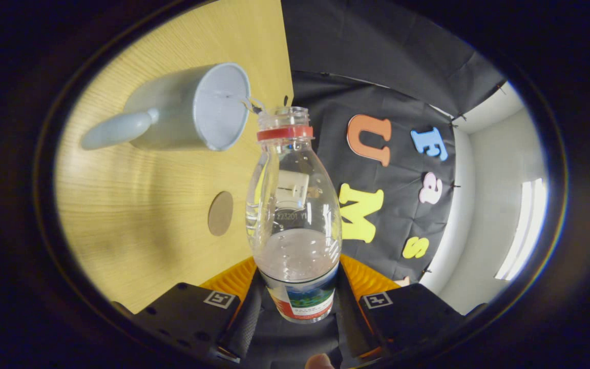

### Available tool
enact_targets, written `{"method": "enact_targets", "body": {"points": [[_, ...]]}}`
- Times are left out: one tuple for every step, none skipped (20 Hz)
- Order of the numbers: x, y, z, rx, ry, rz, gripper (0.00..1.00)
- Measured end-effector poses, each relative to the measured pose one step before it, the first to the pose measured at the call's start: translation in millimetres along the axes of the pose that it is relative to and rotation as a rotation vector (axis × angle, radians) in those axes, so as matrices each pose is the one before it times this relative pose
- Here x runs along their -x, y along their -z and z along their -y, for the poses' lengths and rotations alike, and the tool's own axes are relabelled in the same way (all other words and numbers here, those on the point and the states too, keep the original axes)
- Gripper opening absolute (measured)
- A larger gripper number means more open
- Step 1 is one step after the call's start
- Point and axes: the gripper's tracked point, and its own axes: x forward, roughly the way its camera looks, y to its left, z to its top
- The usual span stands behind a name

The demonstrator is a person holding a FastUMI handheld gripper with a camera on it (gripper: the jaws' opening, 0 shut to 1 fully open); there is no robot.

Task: Take the bottle from table, then pour the juice into the cup, finally place the bottle on the coaster

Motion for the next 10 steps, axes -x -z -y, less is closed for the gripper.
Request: {"method": "enact_targets", "body": {"points": [[-0.39, -1.06, 1.02, 0.00485, 0.0012, 0.00146, 0.76], [-1.18, -0.37, 1.39, 0.00661, 0.00106, 0.00038, 0.76], [-0.05, -0.69, 1.64, 0.0051, 0.00105, -0.00036, 0.75], [-0.32, -1.04, 1.37, 0.00374, 0.00122, 0.0005, 0.75], [0.28, -0.24, 1.02, 0.00225, 0.00147, -0.00031, 0.76], [-0.71, 0.49, 0.42, 0.00256, 0.00067, 0.0001, 0.76], [-0.09, 0.41, 0.67, 0.00471, -0.00061, -0.00091, 0.75], [-0.62, -1.09, 1.0, 0.00822, 0.00051, 0.00092, 0.75], [0.74, -0.74, 2.5, 0.00816, 0.00347, -0.00077, 0.75], [-0.5, -0.27, 0.81, 0.00392, 0.0009, 0.00271, 0.76]]}}
